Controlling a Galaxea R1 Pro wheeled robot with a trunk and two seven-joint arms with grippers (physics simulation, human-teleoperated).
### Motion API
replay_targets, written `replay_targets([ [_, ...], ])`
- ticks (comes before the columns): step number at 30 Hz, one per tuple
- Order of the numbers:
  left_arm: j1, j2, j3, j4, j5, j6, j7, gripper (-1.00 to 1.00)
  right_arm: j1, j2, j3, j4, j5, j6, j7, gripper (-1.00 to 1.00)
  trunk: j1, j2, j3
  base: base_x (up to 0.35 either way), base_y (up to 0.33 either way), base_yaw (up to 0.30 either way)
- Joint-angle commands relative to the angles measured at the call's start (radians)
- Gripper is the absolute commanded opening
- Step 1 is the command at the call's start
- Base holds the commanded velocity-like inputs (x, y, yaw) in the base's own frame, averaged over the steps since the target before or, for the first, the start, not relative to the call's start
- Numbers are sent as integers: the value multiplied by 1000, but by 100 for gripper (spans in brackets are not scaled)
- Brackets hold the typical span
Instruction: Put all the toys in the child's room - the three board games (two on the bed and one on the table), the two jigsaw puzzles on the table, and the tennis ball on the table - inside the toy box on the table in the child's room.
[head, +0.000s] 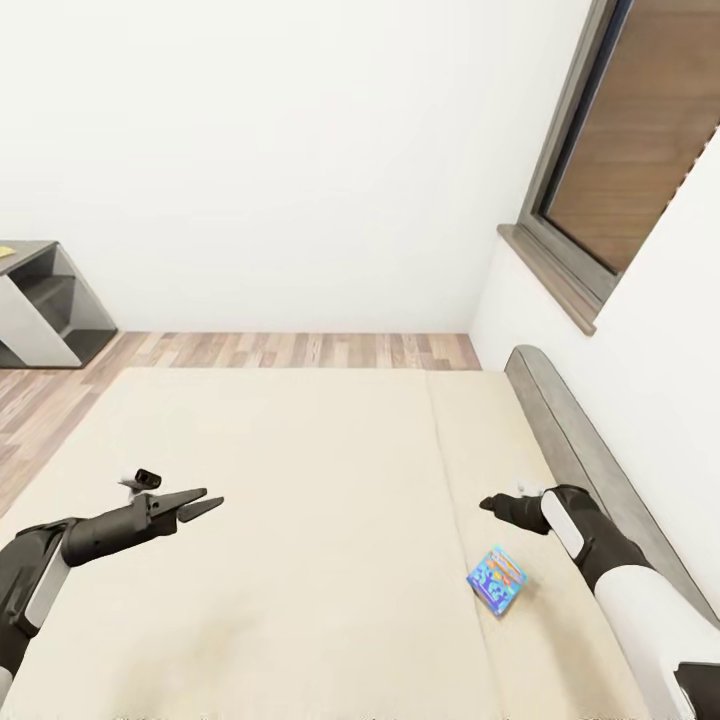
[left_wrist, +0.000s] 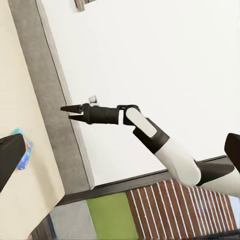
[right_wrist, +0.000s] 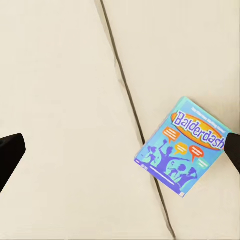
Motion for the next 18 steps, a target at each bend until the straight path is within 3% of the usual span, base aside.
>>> replay_targets([
  [1,0,0,-2,-14,0,14,-4,100,-2,0,-1,-1,1,9,2,100,0,-2,-3,0,0,0],
  [11,-22,-19,-43,-165,-2,94,-4,100,-10,7,-2,-1,1,24,2,100,0,-2,-20,0,0,0],
  [18,-85,-67,-52,-239,-11,100,-4,100,-10,8,-2,0,1,23,1,100,0,-2,-31,0,0,0],
])
